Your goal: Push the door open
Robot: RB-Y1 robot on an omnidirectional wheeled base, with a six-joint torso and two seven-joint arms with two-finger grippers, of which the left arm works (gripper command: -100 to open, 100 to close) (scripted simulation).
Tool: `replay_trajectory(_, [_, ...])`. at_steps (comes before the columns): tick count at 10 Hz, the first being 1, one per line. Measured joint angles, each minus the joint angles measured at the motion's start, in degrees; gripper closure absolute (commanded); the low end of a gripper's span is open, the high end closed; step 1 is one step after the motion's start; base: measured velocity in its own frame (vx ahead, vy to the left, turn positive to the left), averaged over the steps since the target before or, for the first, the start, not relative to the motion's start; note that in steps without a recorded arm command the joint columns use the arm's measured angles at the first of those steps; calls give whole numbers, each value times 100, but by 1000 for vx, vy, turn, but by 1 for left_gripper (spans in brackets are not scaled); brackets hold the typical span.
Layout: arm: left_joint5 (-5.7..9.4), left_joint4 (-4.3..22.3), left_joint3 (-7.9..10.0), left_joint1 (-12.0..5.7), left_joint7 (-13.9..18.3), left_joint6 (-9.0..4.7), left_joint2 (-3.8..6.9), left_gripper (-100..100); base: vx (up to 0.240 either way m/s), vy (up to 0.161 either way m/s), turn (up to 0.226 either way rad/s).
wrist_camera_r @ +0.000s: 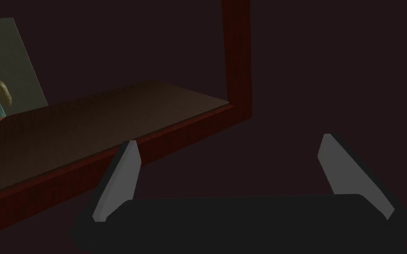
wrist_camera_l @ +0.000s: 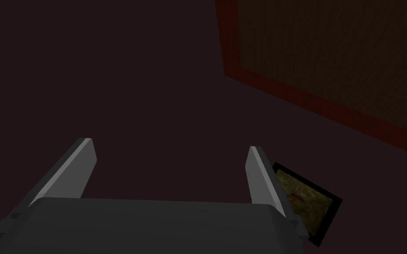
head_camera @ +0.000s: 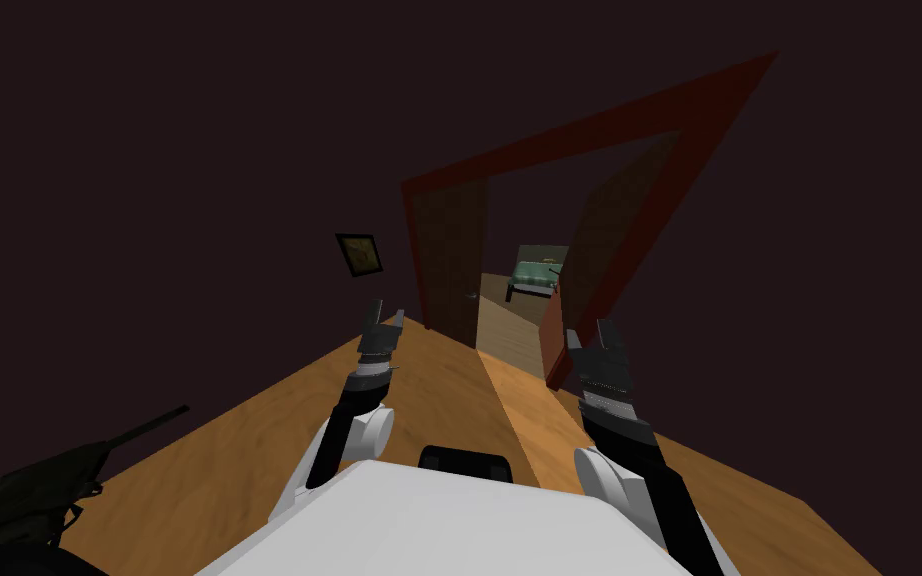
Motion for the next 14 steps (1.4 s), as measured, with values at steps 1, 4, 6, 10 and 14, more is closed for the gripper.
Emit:
replay_trajectory(1, [11,101,9,-64,-3,2,30,-100,98,6,-45])
replay_trajectory(4, [26,433,-12,-181,-32,-79,91,-100,104,-5,-37])
replay_trajectory(6, [58,723,8,-282,-30,-166,152,-100,99,23,-51])
replay_trajectory(10, [86,1324,-39,-509,-89,-285,229,-100,114,11,-45])
replay_trajectory(14, [154,1975,-7,-773,-97,-428,343,-100,93,9,-52])
